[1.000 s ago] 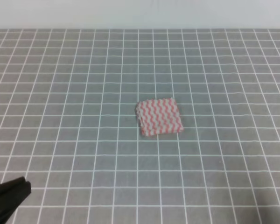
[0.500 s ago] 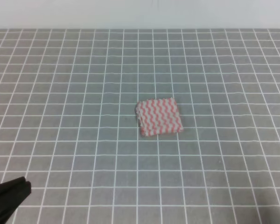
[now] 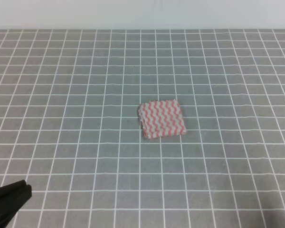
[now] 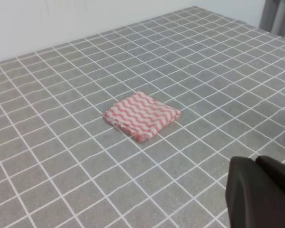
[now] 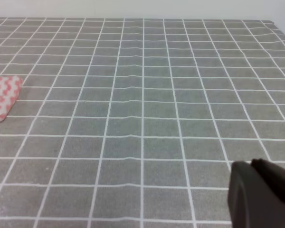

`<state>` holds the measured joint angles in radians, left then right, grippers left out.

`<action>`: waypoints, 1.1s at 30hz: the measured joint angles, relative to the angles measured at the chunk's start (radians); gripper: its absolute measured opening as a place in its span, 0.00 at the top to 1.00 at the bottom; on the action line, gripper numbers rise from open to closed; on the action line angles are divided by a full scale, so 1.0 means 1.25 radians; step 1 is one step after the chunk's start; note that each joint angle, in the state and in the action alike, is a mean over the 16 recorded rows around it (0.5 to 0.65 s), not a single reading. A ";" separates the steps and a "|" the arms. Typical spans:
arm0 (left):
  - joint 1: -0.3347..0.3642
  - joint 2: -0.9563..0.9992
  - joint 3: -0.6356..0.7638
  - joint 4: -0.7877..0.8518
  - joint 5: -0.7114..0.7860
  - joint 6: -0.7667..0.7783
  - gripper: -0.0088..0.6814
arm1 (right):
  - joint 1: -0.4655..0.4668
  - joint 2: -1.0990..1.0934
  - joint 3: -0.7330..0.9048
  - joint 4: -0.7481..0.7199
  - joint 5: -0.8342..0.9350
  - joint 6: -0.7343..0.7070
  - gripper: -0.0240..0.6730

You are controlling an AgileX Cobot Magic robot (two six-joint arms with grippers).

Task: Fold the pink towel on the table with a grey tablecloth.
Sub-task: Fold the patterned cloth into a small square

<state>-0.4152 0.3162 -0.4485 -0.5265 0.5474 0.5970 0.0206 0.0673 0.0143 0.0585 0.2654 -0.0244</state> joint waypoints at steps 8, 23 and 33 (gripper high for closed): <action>0.000 -0.010 0.015 0.011 -0.075 0.010 0.99 | 0.000 0.002 0.004 0.000 -0.003 -0.001 0.99; 0.008 -0.030 0.157 0.207 -0.365 -0.237 0.99 | 0.000 0.008 0.008 0.000 -0.006 -0.001 0.99; 0.082 -0.041 0.230 0.365 -0.405 -0.458 0.99 | 0.000 0.010 0.010 0.000 -0.008 -0.001 0.99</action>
<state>-0.3125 0.2649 -0.1605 -0.0697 0.0408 0.0244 0.0203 0.0795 0.0270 0.0580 0.2559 -0.0261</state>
